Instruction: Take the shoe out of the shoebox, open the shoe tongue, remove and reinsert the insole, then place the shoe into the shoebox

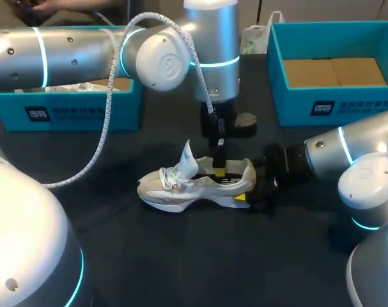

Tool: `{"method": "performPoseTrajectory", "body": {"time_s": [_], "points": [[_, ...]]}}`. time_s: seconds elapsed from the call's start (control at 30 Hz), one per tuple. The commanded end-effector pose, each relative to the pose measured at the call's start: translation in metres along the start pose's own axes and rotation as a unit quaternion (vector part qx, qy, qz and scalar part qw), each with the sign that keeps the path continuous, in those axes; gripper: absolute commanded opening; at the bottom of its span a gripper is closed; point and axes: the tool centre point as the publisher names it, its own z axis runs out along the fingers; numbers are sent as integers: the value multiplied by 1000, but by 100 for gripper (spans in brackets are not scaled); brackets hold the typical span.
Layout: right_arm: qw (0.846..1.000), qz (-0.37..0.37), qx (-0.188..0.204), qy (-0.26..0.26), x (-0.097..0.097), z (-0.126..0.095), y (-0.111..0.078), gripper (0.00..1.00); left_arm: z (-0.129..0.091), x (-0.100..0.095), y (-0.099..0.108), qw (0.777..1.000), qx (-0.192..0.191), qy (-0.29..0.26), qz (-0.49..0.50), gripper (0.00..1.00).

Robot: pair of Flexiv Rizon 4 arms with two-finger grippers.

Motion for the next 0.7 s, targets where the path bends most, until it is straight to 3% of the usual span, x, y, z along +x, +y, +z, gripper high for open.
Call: {"method": "performPoseTrajectory", "body": {"time_s": [0.03, 0.7], "points": [[1000, 0, 2, 0, 0, 4, -1, 0, 12, -1, 4, 1000, 7, -3, 5, 0], [1000, 0, 2, 0, 0, 4, -1, 0, 42, 2, 6, 999, 33, 3, 14, 0]]}}
